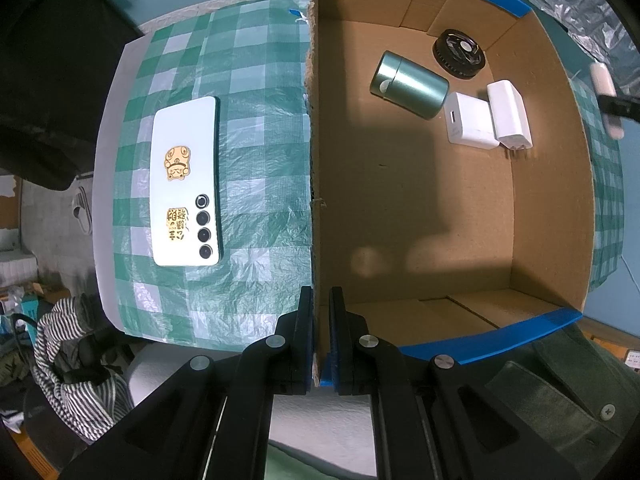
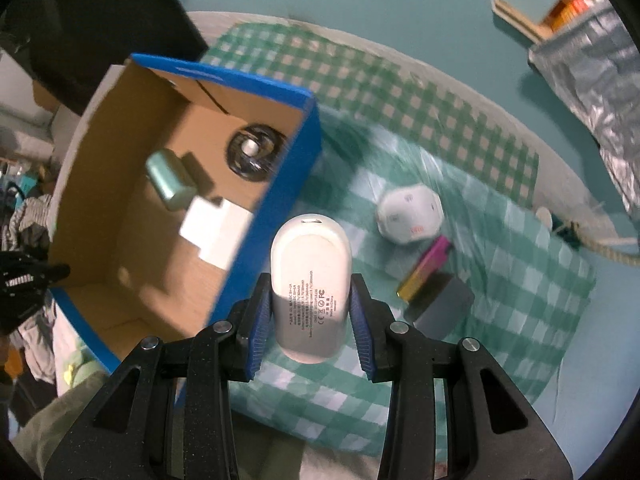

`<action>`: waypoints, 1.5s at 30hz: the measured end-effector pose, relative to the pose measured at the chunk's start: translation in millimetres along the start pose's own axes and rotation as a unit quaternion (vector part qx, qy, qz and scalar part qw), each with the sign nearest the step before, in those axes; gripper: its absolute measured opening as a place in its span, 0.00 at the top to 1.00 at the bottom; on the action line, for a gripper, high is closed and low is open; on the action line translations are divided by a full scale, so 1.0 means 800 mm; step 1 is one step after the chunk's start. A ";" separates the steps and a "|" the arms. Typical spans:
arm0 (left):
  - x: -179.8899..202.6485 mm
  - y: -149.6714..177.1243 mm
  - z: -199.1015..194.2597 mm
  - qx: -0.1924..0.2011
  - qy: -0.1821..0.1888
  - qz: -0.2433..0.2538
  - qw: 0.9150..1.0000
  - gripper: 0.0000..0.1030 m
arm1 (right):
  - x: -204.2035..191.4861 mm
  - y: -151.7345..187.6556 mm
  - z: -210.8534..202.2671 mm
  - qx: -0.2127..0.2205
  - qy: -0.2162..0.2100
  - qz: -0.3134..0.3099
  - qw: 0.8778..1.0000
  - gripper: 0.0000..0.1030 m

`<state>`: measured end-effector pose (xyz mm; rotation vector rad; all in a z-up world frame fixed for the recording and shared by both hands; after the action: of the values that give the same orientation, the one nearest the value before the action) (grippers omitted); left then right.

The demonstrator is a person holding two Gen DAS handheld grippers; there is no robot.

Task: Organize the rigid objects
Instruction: 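Carry the white power bank into the box and open the right gripper, then move the right gripper back over the grey rectangular charger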

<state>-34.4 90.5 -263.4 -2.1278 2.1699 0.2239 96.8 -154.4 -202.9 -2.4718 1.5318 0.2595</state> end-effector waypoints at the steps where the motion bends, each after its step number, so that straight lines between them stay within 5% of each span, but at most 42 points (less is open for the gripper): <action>1: 0.000 0.000 0.000 0.000 0.000 0.000 1.000 0.93 | -0.002 -0.003 0.000 0.001 0.000 -0.004 1.000 0.64; 20: -0.002 0.001 -0.003 0.001 0.000 -0.002 1.000 0.93 | -0.070 -0.049 0.030 -0.011 -0.012 -0.065 0.998 0.64; 45: -0.005 0.006 -0.001 0.001 0.001 -0.002 1.000 0.93 | -0.070 -0.047 0.074 -0.023 0.005 -0.055 0.998 0.64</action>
<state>-39.0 94.2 -261.6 -2.1313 2.1668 0.2210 103.7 -73.7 -241.3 -2.5858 1.4025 0.2679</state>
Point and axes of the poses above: each gripper's, at about its wrist camera, not at the fingertips, and z roughly the way its jaws point, x to its right, y to its underside, the point moved 3 cm from there along z, roughly the way its jaws point, and after that the axes turned 11 degrees about -y, right-handed, at the moved point
